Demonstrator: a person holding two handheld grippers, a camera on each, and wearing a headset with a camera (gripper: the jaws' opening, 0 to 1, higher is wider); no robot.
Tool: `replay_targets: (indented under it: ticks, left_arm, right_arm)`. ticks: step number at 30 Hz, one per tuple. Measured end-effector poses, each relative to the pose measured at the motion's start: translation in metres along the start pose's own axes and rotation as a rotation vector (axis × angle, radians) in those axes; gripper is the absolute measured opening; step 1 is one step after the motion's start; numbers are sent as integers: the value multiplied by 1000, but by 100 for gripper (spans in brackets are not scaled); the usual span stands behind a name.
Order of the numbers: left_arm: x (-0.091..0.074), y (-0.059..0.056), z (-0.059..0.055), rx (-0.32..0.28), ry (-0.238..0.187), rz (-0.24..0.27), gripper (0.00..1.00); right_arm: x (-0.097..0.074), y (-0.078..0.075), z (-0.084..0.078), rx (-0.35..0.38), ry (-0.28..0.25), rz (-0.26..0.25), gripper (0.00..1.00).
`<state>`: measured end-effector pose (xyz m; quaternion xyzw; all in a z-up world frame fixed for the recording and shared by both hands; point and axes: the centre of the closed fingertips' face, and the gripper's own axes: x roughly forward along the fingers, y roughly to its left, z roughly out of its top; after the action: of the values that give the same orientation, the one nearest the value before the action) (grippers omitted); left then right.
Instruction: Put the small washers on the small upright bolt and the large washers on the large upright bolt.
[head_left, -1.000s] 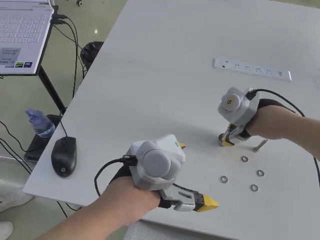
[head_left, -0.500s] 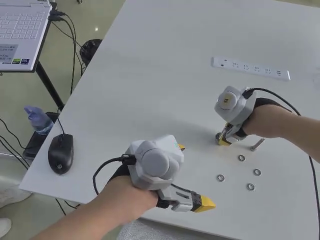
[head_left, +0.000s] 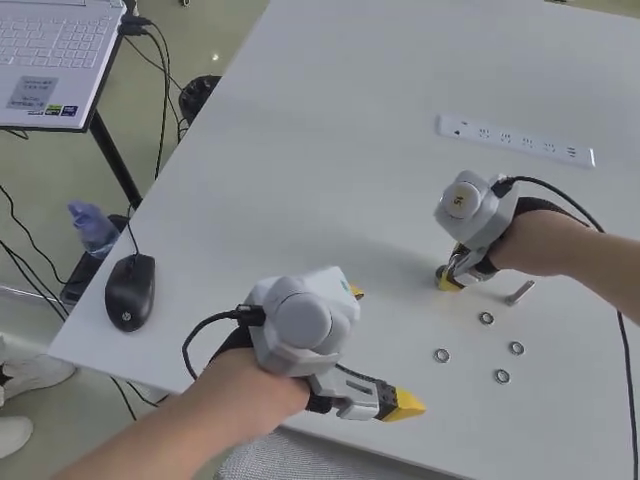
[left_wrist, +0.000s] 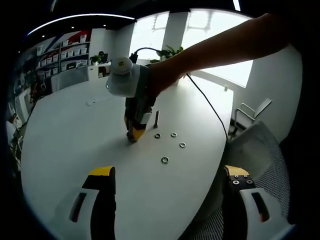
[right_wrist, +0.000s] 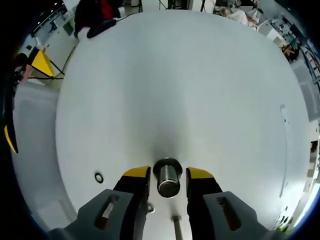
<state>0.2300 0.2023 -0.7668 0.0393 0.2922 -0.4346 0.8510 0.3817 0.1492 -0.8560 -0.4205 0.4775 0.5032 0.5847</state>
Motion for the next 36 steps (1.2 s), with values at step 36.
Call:
replay_targets:
  ticks: [36]
  left_arm:
    - [-1,-17,10,-69,-19,110,90]
  right_arm:
    - [-59,2,-10,-173,-99,38,35]
